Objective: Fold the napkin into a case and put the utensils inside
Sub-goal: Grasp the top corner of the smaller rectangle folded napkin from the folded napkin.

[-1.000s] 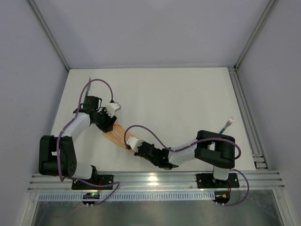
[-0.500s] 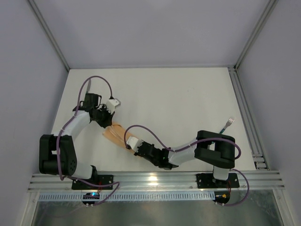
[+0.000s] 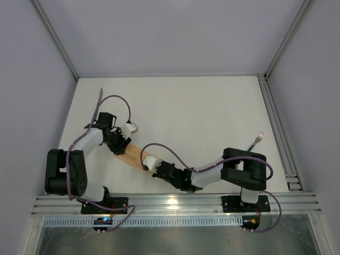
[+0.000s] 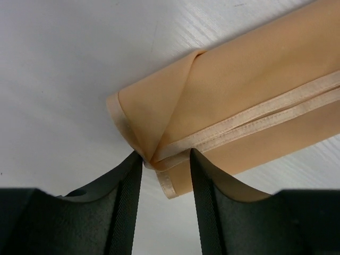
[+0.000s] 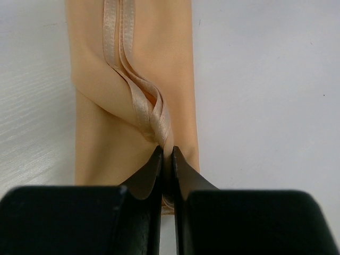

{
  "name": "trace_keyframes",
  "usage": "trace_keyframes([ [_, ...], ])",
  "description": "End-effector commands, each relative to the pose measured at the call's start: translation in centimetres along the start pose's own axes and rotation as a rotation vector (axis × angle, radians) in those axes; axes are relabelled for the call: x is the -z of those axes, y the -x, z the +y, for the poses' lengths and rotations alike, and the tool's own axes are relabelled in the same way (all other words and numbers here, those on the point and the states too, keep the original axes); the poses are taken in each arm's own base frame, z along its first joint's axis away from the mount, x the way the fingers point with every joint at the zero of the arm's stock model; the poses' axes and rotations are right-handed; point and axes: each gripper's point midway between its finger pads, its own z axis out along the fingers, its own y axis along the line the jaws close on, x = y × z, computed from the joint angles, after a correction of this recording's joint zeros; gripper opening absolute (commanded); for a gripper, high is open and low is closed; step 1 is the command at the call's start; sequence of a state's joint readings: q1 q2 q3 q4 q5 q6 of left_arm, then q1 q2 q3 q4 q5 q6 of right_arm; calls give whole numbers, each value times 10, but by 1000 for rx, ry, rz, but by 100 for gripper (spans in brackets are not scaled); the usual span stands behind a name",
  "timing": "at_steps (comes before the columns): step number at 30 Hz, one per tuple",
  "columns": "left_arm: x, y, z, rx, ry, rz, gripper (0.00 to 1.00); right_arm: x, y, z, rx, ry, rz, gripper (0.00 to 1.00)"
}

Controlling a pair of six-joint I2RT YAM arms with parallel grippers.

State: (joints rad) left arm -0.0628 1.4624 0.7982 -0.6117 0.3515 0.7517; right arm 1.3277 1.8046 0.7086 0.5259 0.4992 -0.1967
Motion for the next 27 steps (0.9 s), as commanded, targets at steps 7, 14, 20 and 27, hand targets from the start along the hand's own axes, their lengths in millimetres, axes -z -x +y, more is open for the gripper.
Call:
trace_keyframes([
  [7,74,69,-46,-121,-159,-325,48,16,19,6,18,77,-110,4],
  [14,102,106,-95,-279,-350,-604,59,18,22,15,-50,145,-142,4],
  [20,57,91,-124,-467,-365,-564,65,15,16,15,-155,152,-147,4],
  [27,21,75,-140,-567,-331,-533,68,10,18,18,-303,143,-159,4],
])
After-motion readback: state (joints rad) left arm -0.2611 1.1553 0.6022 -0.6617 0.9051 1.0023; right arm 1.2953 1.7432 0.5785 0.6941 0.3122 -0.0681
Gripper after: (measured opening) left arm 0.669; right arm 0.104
